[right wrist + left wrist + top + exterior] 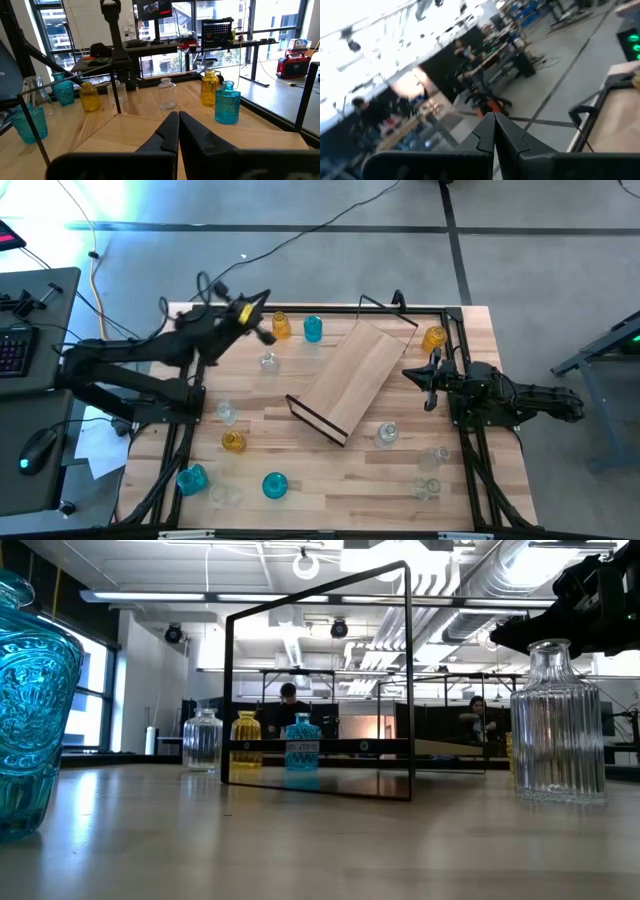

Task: Sort vases onto shelf
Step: Put the top left transparent vase on the shelf

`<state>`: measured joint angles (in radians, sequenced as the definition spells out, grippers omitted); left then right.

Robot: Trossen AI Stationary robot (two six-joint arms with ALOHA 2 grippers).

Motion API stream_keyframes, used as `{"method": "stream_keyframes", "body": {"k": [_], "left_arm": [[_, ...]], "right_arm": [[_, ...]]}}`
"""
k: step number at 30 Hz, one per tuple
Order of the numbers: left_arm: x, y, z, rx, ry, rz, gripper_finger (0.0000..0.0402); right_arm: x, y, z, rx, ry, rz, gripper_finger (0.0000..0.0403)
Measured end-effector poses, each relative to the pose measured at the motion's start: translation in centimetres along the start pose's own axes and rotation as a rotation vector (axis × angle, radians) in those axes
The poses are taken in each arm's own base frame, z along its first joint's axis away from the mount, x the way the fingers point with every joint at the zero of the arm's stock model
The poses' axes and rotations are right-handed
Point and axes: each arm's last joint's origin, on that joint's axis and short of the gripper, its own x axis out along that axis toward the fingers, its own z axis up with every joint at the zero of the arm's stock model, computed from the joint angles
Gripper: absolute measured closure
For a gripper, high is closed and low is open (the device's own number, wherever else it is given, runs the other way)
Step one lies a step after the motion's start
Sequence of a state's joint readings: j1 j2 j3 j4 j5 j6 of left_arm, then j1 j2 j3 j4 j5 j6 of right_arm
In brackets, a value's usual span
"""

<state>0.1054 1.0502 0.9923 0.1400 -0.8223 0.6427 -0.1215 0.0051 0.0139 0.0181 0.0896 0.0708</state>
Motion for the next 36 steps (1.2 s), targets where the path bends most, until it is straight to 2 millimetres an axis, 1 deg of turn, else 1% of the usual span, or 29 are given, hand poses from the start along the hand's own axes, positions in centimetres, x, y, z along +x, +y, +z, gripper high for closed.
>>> {"method": "stream_keyframes", "body": {"k": [3, 4, 8, 10, 12, 13, 16, 19, 22, 27, 32, 36], "left_arm": [[1.7, -0.9, -0.3, 0.037, 0.051, 0.006, 0.0401], [2.1, -1.3, -0.5, 0.082, 0.069, -0.001, 0.0401], [3.2, -3.2, -2.4, 0.386, 0.206, -0.050, 0.0401], [3.5, -4.0, -3.3, 0.417, 0.293, -0.033, 0.0401], [3.5, -4.6, -4.0, 0.353, 0.333, -0.056, 0.0401], [3.4, -4.8, -4.4, 0.311, 0.341, -0.106, 0.0401], [2.9, -5.0, -5.0, 0.105, 0.359, -0.270, 0.0401], [2.2, -4.9, -5.8, -0.055, 0.438, -0.383, 0.0401], [1.3, -4.7, -6.7, -0.145, 0.552, -0.490, 0.0401], [0.0, -4.6, -7.9, -0.207, 0.721, -0.681, 0.0401], [-0.3, -4.4, -8.5, -0.148, 0.774, -0.720, 0.0394], [-0.1, -4.0, -8.8, -0.083, 0.769, -0.731, 0.0360]], "right_arm": [[0.0, 0.0, 0.0, 0.000, 0.000, 0.000, 0.0402], [0.0, 0.0, 0.0, 0.000, 0.000, 0.000, 0.0402], [0.0, 0.0, 0.0, 0.000, 0.000, 0.000, 0.0402], [0.0, 0.0, 0.0, 0.000, 0.000, 0.000, 0.0402], [0.0, 0.0, 0.0, 0.000, 0.000, -0.001, 0.0402], [0.0, 0.0, 0.0, 0.000, 0.000, 0.000, 0.0402], [0.0, 0.0, 0.0, 0.000, 0.000, 0.000, 0.0402], [0.0, 0.0, 0.0, 0.000, 0.000, 0.000, 0.0402], [0.0, 0.0, 0.0, 0.000, 0.000, 0.000, 0.0402], [0.0, 0.0, 0.0, 0.000, 0.000, 0.000, 0.0402], [0.0, 0.0, 0.0, 0.000, 0.000, 0.000, 0.0402], [0.0, 0.0, 0.0, 0.000, 0.000, 0.000, 0.0402]]}}
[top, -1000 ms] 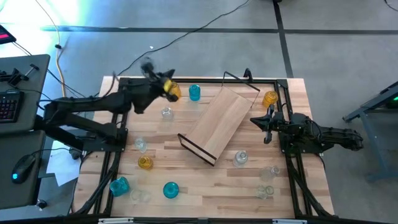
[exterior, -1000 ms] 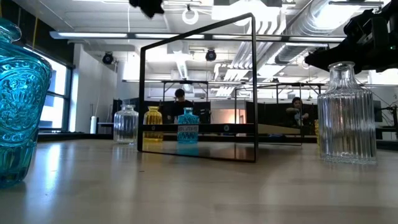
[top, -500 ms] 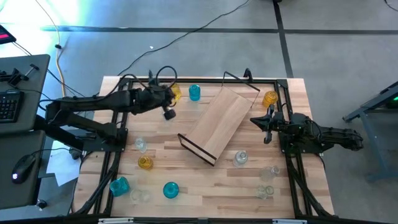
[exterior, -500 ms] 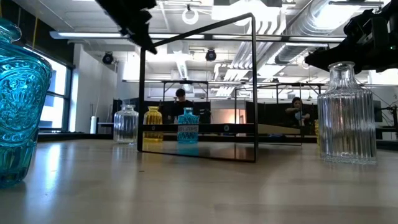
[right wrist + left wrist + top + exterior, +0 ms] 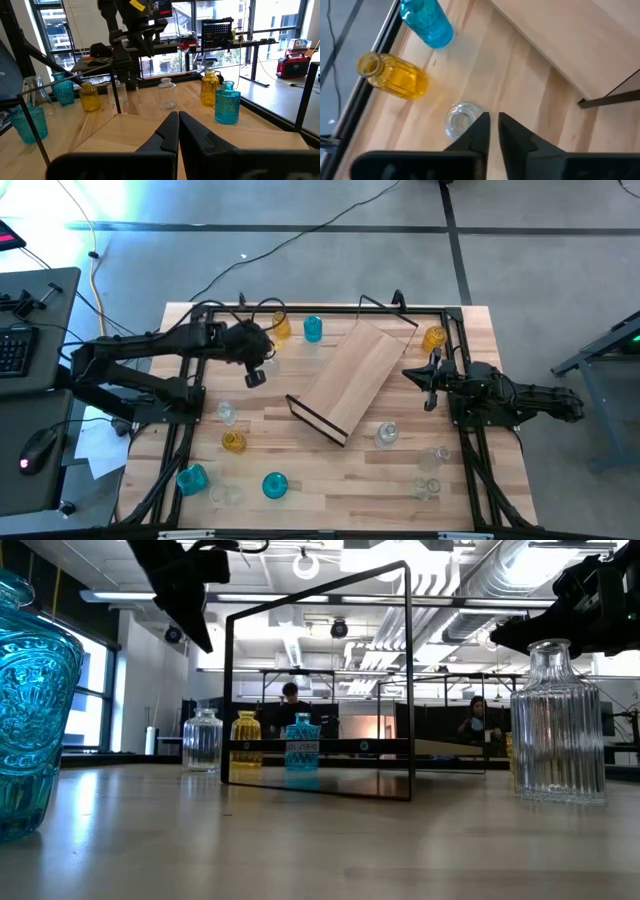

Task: Sort vases onto shelf
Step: Put the top left transparent vase on the shelf

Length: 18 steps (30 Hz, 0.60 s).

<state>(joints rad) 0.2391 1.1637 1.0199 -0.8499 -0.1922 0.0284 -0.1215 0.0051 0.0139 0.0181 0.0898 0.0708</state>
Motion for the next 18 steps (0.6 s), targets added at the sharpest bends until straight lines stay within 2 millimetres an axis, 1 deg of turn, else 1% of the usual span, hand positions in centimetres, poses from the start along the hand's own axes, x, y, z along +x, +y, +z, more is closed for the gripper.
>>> {"method": "stream_keyframes", "body": {"k": [7, 10, 13, 18], "left_arm": [[0.6, 1.3, -0.1, -0.007, 0.029, 0.061, 0.0267], [1.2, 1.6, -0.3, -0.017, 0.084, 0.043, 0.0233], [2.2, 1.5, -0.6, -0.014, 0.163, 0.011, 0.0212], [4.2, 1.1, -0.6, 0.058, 0.247, -0.015, 0.0199]], "right_arm": [[0.0, 0.0, 0.0, 0.000, 0.000, 0.000, 0.0402], [0.0, 0.0, 0.0, 0.000, 0.000, 0.000, 0.0402], [0.0, 0.0, 0.0, 0.000, 0.000, 0.000, 0.0402], [0.0, 0.0, 0.0, 0.000, 0.000, 0.000, 0.0402]]}}
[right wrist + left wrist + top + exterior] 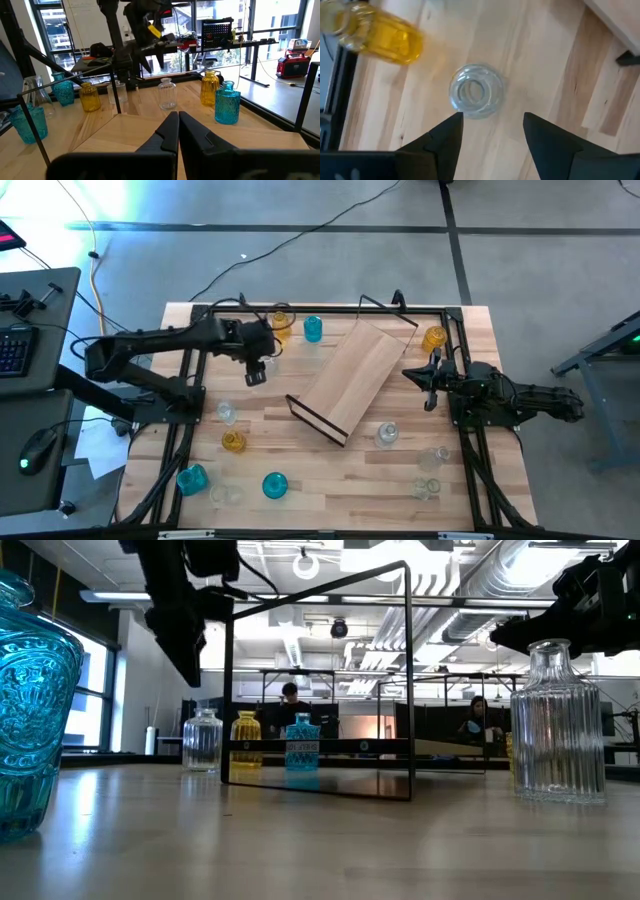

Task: Sort vases onto shelf
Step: Put the top left transparent vase on the shelf

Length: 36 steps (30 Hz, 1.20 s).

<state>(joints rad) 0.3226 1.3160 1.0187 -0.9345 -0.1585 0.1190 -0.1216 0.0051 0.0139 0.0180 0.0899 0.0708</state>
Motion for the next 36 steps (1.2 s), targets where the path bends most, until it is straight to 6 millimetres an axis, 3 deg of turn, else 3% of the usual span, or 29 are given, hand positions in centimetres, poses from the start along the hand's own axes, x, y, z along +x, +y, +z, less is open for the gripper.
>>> {"method": "stream_keyframes", "body": {"k": [10, 36], "left_arm": [[2.4, -0.4, 1.1, 0.108, 0.036, -0.051, 0.0197], [2.9, 0.7, 1.3, 0.003, 0.008, -0.048, 0.0199]], "right_arm": [[0.0, 0.0, 0.0, 0.000, 0.000, 0.000, 0.0402], [0.0, 0.0, 0.0, 0.000, 0.001, 0.000, 0.0402]]}}
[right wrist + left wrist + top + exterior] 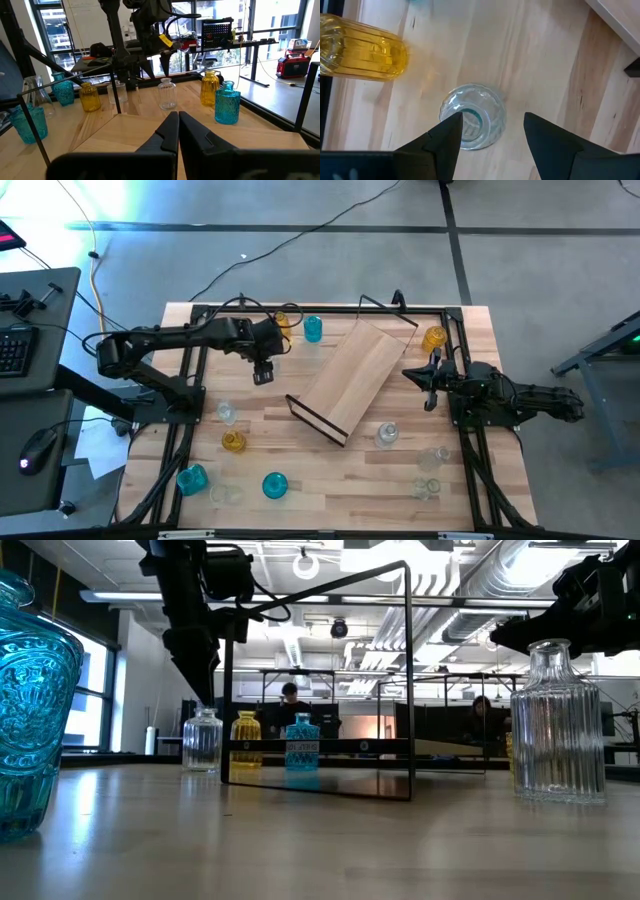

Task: Sort vases onto shelf
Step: Put the top left transparent vase on the shelf

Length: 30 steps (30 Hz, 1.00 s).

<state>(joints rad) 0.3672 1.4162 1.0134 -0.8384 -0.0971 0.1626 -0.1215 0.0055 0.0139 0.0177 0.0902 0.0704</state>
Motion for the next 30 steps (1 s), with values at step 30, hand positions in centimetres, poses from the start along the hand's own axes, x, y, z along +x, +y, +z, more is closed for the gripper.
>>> {"method": "stream_keyframes", "body": {"k": [30], "left_arm": [[2.8, -0.1, 0.8, -0.058, 0.071, -0.010, 0.0200]], "right_arm": [[0.0, 0.0, 0.0, 0.000, 0.000, 0.000, 0.0402]]}}
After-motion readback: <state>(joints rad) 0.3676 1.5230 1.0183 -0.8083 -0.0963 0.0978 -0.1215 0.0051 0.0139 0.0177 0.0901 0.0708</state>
